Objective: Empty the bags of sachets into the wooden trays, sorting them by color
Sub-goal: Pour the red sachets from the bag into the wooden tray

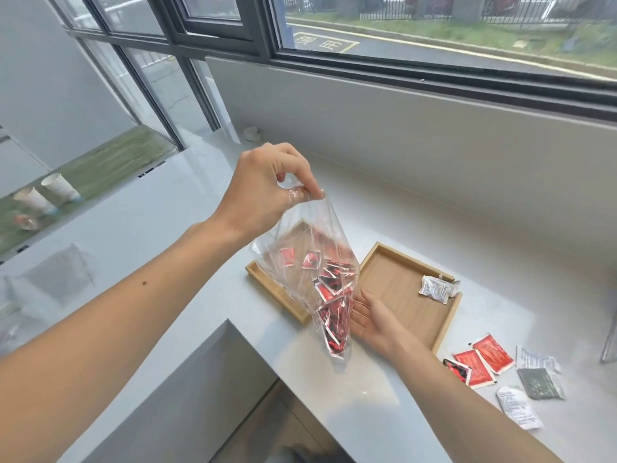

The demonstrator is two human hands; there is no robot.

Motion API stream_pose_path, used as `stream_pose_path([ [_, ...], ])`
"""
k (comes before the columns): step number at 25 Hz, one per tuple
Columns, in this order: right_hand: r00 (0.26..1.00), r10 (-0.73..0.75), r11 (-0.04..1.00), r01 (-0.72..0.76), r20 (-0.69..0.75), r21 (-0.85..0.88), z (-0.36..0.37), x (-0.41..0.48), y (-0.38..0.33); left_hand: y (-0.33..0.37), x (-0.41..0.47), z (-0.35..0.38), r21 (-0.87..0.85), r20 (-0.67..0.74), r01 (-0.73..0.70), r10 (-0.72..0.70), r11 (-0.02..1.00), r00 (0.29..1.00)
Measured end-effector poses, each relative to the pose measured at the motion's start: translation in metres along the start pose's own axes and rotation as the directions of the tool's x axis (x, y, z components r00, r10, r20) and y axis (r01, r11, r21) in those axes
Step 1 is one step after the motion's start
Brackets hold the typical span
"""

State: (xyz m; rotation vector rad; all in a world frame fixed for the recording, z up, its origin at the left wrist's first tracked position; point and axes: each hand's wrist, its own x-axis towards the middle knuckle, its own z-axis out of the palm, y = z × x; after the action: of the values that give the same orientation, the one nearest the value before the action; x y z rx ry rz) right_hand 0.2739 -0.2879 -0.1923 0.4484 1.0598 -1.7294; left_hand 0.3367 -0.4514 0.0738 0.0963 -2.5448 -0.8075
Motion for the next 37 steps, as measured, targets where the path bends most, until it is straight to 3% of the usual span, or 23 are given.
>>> stream_pose_path([
  [7,0.997,0.015,0.998,-0.011,-0.078,0.055,-0.002,0.007,0.012,-0.014,0.005,-0.002,-0.172,-0.025,0.010,-0.015,0.985,1.000],
  [12,0.986,0.028,0.999,-0.020,-0.163,0.049,0.006,0.021,0.013,-0.051,0.013,-0.023,-0.124,-0.006,-0.031,0.030,0.992,1.000],
  [15,0.972,-0.044,0.998,0.051,-0.230,0.023,0.022,0.029,0.013,-0.089,0.020,-0.037,-0.069,-0.017,-0.098,0.097,0.993,0.995],
  [19,0.879,-0.194,0.958,0.264,-0.436,0.108,0.043,0.034,0.013,-0.151,0.030,-0.054,-0.051,0.024,-0.078,0.079,0.996,0.997],
  [23,0.770,-0.240,0.897,0.409,-0.592,0.167,0.051,0.026,0.017,-0.201,0.032,-0.061,-0.195,0.246,0.124,-0.074,0.973,0.966],
  [28,0.695,-0.287,0.895,0.441,-0.659,0.075,0.062,0.011,0.025,-0.231,0.039,-0.047,-0.461,0.435,0.394,-0.185,0.795,0.881],
  [34,0.624,-0.397,0.889,0.443,-0.673,-0.114,0.063,-0.006,0.026,-0.241,0.038,-0.032,-0.599,0.600,0.692,-0.347,0.402,0.721],
  [37,0.595,-0.438,0.871,0.466,-0.674,-0.155,0.064,-0.018,0.021,-0.251,0.035,-0.023,-0.595,0.568,0.684,-0.381,0.422,0.729],
])
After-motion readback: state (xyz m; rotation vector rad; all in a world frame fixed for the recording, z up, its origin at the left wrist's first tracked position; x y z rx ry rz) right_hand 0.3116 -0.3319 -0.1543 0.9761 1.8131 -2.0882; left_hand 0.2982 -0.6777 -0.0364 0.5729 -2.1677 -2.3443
